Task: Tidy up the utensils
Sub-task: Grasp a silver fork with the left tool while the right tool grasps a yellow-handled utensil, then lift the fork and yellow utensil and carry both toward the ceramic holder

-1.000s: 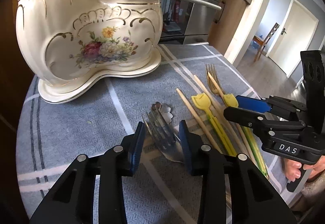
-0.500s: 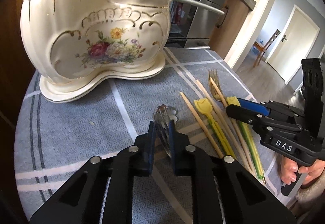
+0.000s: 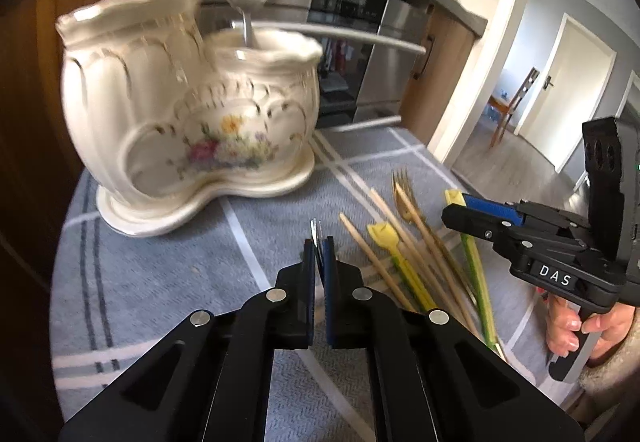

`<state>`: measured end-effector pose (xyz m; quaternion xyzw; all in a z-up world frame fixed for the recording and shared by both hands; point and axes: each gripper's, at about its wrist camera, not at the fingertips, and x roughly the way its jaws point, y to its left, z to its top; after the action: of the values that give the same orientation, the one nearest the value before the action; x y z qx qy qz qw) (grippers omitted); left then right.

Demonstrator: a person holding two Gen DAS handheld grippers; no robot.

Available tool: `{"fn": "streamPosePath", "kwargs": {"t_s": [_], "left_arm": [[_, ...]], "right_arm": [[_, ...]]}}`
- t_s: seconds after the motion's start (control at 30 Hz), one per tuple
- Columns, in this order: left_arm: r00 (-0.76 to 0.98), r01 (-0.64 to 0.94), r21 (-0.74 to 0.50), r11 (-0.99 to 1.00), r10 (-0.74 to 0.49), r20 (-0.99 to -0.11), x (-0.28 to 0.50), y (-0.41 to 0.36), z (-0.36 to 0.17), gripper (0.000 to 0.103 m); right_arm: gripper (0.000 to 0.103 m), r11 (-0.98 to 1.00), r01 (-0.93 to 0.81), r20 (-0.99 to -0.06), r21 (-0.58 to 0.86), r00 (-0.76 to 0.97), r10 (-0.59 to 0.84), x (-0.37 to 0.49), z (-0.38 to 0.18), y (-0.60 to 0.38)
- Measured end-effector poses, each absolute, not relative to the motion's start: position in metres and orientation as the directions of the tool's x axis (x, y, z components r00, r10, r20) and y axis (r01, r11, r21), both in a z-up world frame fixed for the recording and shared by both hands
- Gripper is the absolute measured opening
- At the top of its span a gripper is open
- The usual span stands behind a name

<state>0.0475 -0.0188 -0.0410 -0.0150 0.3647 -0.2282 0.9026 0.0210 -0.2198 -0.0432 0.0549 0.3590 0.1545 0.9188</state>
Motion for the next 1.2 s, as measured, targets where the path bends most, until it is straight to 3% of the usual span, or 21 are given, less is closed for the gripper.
{"fn": "streamPosePath", "kwargs": {"t_s": [0.47,0.87,1.2], "left_arm": [[0.774,0.4,-0.129,0.907,-0.41,-0.483,0.012,0.011,0.019,0.002],[0.838,0.413,-0.055,0.909,-0.403,-0.367,-0.006,0.022,0.051,0.002],[0.908,0.359,0.003,0.933,-0.348,-0.235,0.002,0.045,0.122,0.002]], "right_arm": [[0.024,0.94,-0.284,-0.48,0.189,0.808,0.341,-0.006,-0.002,-0.213],[0.024,0.95,-0.29,-0.427,0.112,0.85,0.31,-0.009,0.018,-0.195],[0.024,0.942,-0.331,-0.337,0.064,0.881,0.332,0.022,0.081,-0.17]]}}
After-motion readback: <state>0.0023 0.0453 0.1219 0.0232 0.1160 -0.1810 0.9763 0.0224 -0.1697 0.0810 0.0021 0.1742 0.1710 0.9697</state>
